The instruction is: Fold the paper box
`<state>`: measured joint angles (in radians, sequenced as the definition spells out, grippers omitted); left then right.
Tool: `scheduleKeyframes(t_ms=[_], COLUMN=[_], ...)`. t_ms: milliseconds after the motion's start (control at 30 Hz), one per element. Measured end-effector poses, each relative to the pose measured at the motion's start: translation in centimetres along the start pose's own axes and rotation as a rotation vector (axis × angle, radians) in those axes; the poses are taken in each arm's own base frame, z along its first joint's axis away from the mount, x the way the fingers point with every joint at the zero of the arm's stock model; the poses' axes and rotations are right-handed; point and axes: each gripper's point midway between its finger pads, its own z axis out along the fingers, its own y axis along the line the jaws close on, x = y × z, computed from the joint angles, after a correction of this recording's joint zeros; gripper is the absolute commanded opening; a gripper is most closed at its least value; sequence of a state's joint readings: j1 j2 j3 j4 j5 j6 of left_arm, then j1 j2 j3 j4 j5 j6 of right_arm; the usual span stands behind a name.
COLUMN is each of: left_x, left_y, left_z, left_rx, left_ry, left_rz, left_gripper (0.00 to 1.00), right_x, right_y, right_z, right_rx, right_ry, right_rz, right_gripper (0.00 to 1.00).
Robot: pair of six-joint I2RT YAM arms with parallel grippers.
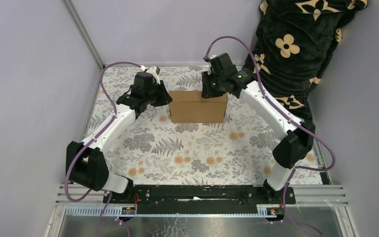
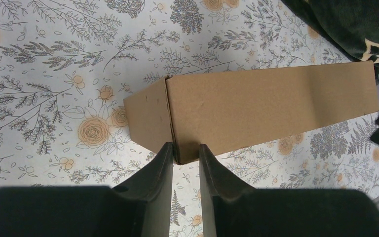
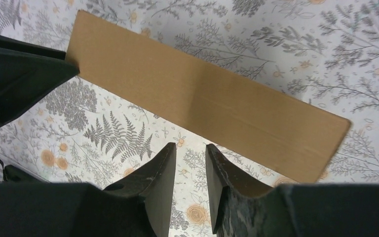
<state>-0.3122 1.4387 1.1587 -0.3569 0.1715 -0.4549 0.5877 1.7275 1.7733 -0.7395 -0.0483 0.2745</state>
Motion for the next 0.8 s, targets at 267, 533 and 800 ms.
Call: scheduleKeyframes(t_ms=[267,533,800], left_x=[-0.1,0.0,-0.2], left_y=[0.0,-0.1,-0.1], left_z=[0.1,0.1,0.3], left_rx=[0.002,0.006,0.008], left_ry=[-0.002,-0.001,-0.006], left_rz=[0.000,0.000,-0.003], left_gripper=[0.28,0.28,0.28], right_x=[1.5,3.1,3.6], right_y=[2.0,1.0,0.6], right_z=[2.4,3.7,3.9], right_rx=[0.007,0.060,0.073], right_ry=[0.064,0.108,0.121], right_rz=[-0.042,-0.041,-0.041], right_gripper=[0.36,0.36,0.36])
